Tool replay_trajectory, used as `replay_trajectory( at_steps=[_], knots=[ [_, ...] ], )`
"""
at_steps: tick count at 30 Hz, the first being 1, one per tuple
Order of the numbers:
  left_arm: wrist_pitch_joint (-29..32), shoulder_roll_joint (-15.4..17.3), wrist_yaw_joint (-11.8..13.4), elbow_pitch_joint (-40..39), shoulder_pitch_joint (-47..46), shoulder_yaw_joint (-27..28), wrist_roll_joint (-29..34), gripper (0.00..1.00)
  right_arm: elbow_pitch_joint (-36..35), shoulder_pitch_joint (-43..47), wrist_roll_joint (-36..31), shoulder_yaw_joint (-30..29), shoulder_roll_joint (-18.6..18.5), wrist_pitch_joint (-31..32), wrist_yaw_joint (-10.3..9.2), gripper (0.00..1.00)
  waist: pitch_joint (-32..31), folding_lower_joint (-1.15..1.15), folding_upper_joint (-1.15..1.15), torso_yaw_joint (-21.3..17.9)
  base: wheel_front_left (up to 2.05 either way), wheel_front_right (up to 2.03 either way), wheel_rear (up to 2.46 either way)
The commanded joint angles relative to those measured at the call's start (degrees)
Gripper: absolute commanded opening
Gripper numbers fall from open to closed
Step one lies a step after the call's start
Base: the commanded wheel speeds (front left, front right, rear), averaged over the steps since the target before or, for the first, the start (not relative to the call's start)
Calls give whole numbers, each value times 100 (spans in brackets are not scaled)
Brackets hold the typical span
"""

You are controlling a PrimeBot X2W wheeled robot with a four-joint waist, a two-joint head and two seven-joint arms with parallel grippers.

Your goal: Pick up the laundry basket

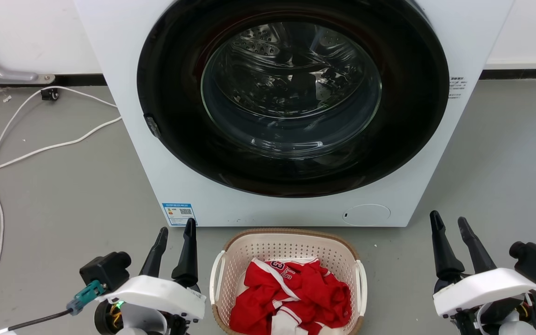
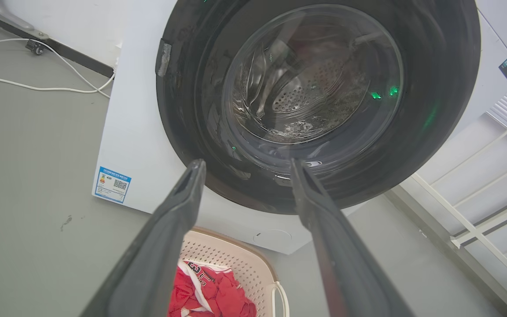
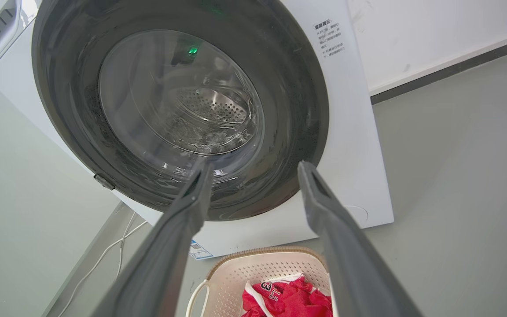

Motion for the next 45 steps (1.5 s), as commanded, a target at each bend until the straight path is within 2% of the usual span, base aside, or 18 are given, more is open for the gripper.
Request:
replay_trajectory(
  at_steps=[1, 26, 45],
  knots=[
    [-54, 25, 27, -35, -109, -31, 180, 100, -88, -16, -189, 18, -1, -37, 1, 100, 1, 0, 0, -2, 0, 0, 0],
    [-416, 114, 170, 194, -136, -331, 1684, 100, -40, 127, -1706, 120, 2, -194, 1, 100, -32, 0, 0, -33, 0, 0, 0],
    [-630, 83, 245, 383, -181, -464, 2457, 100, -54, 225, -2368, 165, 4, -340, 0, 100, -20, 0, 0, -41, 0, 0, 0]
  ],
)
